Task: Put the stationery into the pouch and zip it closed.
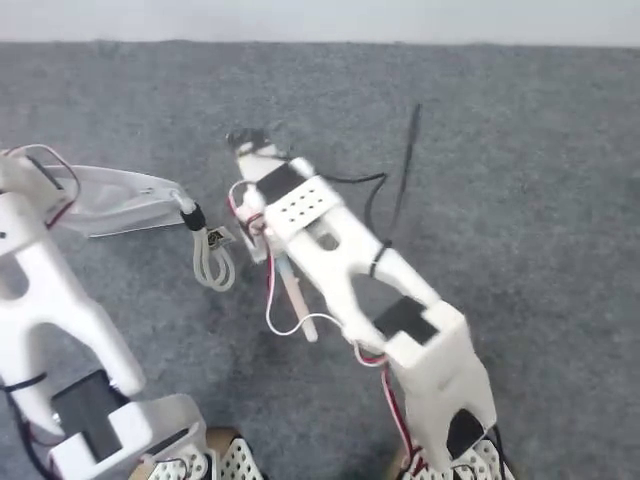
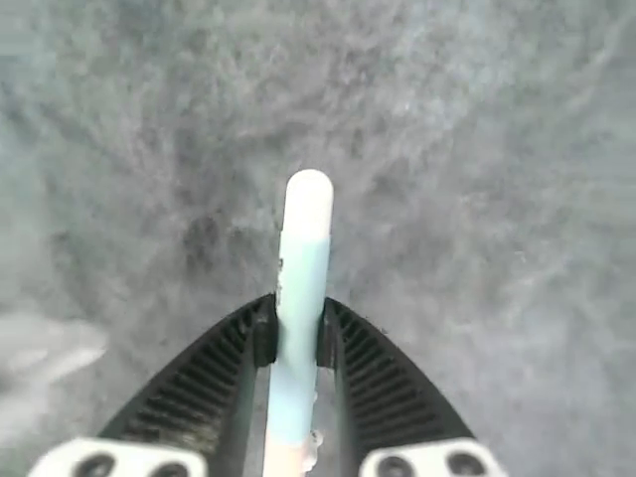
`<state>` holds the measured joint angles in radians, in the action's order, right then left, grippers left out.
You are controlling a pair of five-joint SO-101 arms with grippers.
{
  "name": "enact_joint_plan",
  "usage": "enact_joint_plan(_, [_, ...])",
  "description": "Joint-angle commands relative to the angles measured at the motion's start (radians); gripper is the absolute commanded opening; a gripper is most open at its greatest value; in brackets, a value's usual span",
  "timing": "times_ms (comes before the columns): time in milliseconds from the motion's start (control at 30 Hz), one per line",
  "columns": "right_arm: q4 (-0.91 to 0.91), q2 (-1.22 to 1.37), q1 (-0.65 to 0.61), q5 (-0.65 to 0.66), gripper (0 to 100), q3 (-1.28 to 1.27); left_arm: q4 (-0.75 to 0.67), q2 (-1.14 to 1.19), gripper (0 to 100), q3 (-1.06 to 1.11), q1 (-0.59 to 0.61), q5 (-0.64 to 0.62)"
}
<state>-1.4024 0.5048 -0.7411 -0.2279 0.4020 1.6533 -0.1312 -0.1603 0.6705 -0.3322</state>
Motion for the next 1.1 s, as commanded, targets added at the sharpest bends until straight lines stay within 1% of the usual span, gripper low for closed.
enact_joint_plan(0, [-0.053,-0.2,0.053,0.006,0.6,0.032,-0.021,-0.012,1,-0.025,-0.032,-0.012])
enact_joint_plan(100, [-0.11,-0.288,0.094,0.006,0.6,0.031,-0.021,-0.012,1,-0.027,-0.06,-0.046])
enact_joint_plan(367, [-0.202,-0.426,0.185,0.006,0.6,0.031,-0.02,-0.014,1,-0.048,-0.172,-0.051])
enact_joint_plan(500, [-0.265,-0.49,0.196,0.006,0.6,0.031,0.006,-0.014,1,-0.071,-0.229,-0.08])
enact_joint_plan(667, [-0.318,-0.573,0.197,-0.005,0.6,0.018,0.051,-0.014,1,-0.127,-0.331,-0.084])
enact_joint_plan(733, [-0.309,-0.607,0.197,-0.044,0.6,-0.021,0.071,-0.014,1,-0.148,-0.37,-0.084])
enact_joint_plan(867, [-0.229,-0.69,0.197,-0.087,0.6,-0.14,0.087,-0.014,1,-0.171,-0.425,-0.084])
enact_joint_plan(1067, [-0.116,-0.898,0.186,-0.092,0.6,-0.319,0.077,-0.012,1,-0.136,-0.431,-0.08])
